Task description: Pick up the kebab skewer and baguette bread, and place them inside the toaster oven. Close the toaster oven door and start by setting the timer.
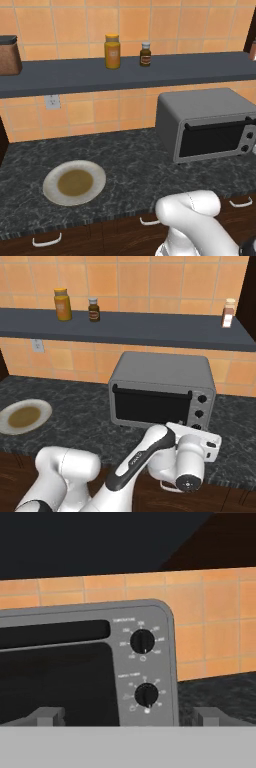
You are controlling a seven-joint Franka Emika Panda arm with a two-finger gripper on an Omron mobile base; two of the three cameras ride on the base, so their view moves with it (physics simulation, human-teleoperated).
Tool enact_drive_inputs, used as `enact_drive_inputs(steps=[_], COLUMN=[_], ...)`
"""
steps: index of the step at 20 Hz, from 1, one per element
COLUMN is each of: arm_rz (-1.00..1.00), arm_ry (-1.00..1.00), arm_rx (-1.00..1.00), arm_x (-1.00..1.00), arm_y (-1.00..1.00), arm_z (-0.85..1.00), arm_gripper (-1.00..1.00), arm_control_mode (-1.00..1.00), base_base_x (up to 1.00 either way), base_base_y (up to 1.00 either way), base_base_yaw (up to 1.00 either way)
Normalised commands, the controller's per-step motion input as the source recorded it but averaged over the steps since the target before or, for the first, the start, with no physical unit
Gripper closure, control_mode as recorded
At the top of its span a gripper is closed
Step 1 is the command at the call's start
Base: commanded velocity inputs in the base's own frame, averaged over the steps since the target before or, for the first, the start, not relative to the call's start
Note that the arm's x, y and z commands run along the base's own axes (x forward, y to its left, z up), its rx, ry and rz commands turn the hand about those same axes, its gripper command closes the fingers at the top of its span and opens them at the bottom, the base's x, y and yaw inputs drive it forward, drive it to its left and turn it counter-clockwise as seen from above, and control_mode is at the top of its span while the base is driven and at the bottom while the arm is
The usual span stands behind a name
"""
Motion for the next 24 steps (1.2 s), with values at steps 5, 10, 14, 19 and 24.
enact_drive_inputs(steps=[5,10,14,19,24], arm_rz=[0.0,0.0,0.0,0.03,0.05], arm_ry=[0.0,0.0,0.0,0.0,0.0], arm_rx=[0.0,0.0,0.0,0.0,0.0], arm_x=[0.0,0.0,0.04,0.28,0.43], arm_y=[-0.1,-0.15,0.0,0.0,-0.02], arm_z=[-0.03,-0.1,-0.14,-0.33,-0.11], arm_gripper=[-1.0,-1.0,-1.0,-1.0,-1.0], arm_control_mode=[-1.0,-1.0,-1.0,-1.0,-1.0], base_base_x=[0.0,0.0,0.0,0.0,0.0], base_base_y=[0.0,0.0,0.0,0.0,0.0], base_base_yaw=[0.0,0.0,0.0,0.0,0.0])
